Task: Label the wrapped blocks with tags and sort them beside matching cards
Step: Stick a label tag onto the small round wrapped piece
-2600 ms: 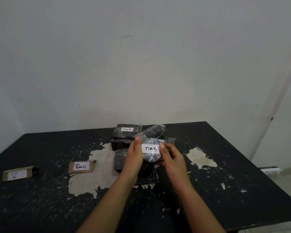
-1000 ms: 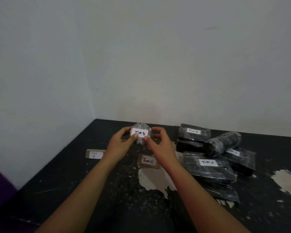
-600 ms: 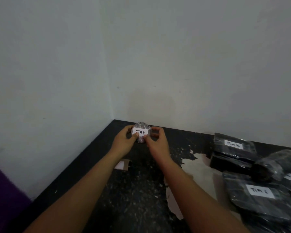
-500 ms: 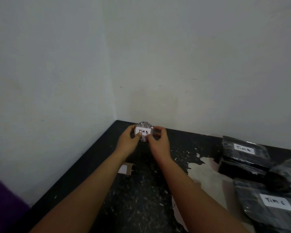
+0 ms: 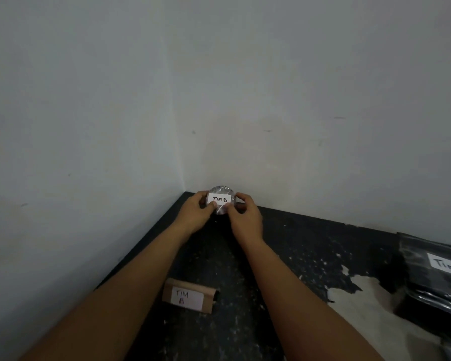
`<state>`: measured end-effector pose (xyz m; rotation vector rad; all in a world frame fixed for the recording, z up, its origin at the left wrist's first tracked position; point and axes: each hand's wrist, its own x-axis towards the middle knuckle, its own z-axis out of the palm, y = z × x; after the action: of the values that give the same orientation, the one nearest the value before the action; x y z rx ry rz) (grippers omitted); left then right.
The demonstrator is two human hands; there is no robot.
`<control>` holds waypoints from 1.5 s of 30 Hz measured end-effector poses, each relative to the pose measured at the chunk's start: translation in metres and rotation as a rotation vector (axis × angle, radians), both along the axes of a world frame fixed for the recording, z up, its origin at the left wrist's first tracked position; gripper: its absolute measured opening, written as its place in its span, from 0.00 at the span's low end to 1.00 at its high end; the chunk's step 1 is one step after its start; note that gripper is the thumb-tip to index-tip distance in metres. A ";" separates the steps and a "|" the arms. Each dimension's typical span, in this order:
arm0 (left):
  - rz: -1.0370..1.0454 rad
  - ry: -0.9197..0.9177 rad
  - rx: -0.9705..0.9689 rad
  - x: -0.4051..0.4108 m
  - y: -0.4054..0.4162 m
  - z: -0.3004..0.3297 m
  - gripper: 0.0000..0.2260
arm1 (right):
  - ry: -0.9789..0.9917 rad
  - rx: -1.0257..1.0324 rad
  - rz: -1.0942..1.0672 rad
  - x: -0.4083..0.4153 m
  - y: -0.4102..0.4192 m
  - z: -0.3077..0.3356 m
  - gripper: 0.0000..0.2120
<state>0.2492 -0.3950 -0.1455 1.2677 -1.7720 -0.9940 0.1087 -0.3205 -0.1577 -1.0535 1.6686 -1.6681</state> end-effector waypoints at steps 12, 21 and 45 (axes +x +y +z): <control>0.089 -0.013 0.041 0.017 -0.039 -0.016 0.22 | 0.182 0.155 0.000 0.014 -0.040 -0.004 0.16; 0.158 -0.001 0.005 0.023 -0.033 -0.016 0.19 | 0.215 0.183 0.058 0.020 -0.040 -0.002 0.21; 0.057 -0.439 -0.267 -0.041 0.127 0.083 0.17 | 0.748 0.231 0.000 -0.051 0.125 0.077 0.23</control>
<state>0.2080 -0.2683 -0.0623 1.4267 -2.0987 -0.4431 0.0576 -0.1958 -0.0806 -1.6751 2.2354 -1.0845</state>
